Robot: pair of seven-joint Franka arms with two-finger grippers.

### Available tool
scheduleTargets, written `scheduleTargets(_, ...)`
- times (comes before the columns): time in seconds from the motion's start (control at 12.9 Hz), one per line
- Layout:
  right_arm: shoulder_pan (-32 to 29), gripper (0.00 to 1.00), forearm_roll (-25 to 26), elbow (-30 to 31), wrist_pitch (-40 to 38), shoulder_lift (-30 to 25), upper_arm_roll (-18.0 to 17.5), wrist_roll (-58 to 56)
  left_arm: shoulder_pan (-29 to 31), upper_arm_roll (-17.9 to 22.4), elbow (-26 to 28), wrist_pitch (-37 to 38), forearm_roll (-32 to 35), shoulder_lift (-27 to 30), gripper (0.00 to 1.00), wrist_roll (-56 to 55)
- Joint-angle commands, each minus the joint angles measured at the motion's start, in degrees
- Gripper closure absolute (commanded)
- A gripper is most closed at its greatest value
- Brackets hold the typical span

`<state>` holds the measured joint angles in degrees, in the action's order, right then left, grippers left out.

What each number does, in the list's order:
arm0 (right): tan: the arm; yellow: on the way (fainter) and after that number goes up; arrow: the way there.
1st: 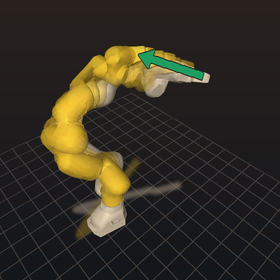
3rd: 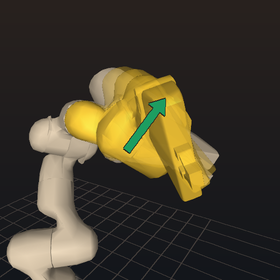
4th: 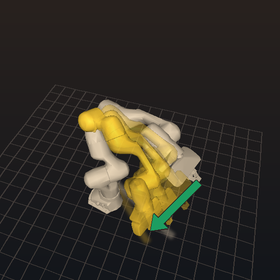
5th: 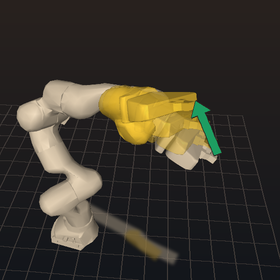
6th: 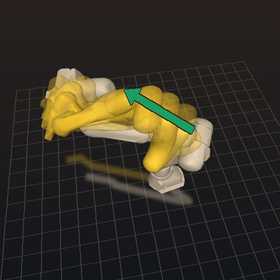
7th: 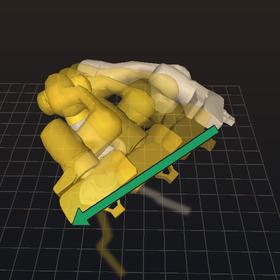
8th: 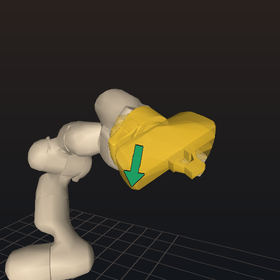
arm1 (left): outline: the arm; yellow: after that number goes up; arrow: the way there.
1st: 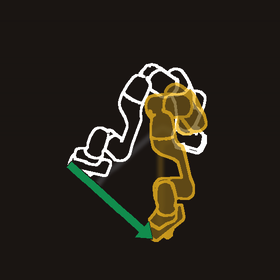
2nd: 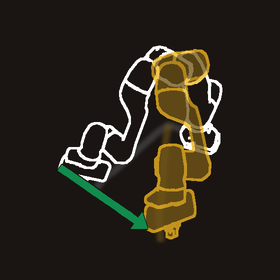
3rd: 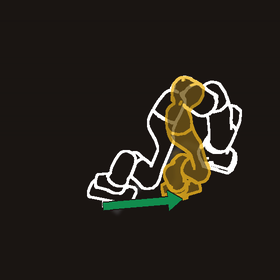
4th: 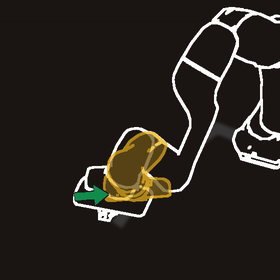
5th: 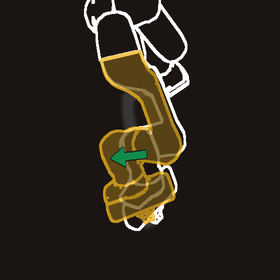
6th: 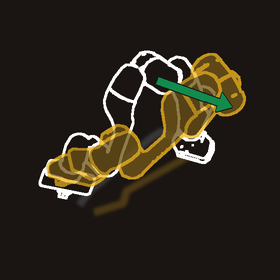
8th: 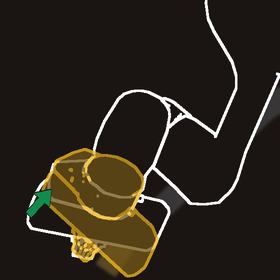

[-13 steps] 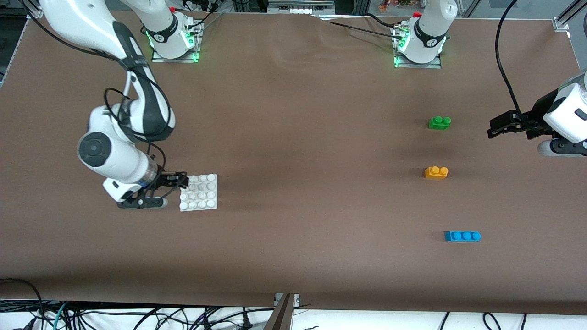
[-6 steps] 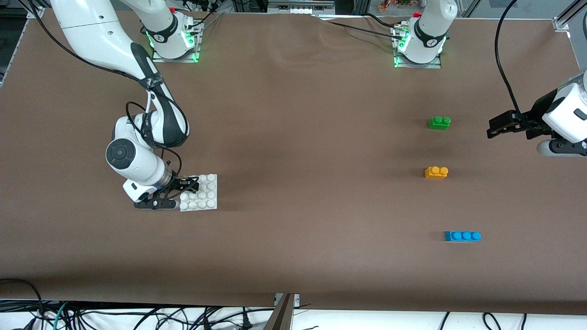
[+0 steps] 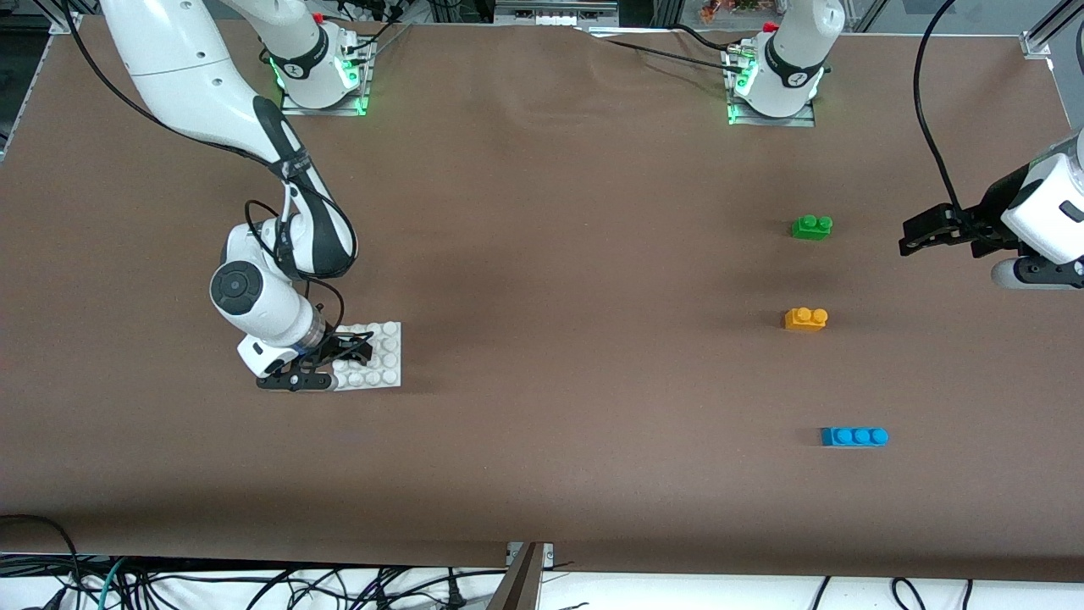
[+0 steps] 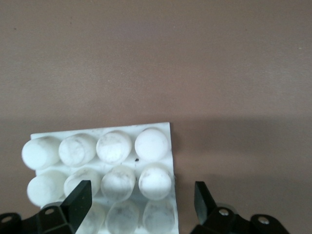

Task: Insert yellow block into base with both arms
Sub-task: 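Reach the right gripper down to the white base plate and grasp it, then slide the white base plate with the right gripper toward the table middle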

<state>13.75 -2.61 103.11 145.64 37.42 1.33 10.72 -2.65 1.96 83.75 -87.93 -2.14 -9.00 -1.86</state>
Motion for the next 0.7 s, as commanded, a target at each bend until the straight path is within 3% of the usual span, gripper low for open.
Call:
scheduleTargets(0.0, 0.3, 0.13, -1.0, 0.5, 1.4, 0.1, 0.0, 0.4, -0.3, 0.2, -1.6, 0.3, 0.5, -0.8, 0.0, 1.2)
scheduleTargets(0.31, 0.2, 0.36, -1.0, 0.5, 1.5, 0.5, -0.3, 0.4, -0.3, 0.1, -1.6, 0.3, 0.5, -0.8, 0.0, 1.2)
scheduleTargets(0.62, 0.4, 0.37, -1.1, 0.5, 2.1, 0.6, -0.5, 0.4, -0.3, 0.1, -1.6, 0.4, 0.5, -0.8, 0.0, 1.2)
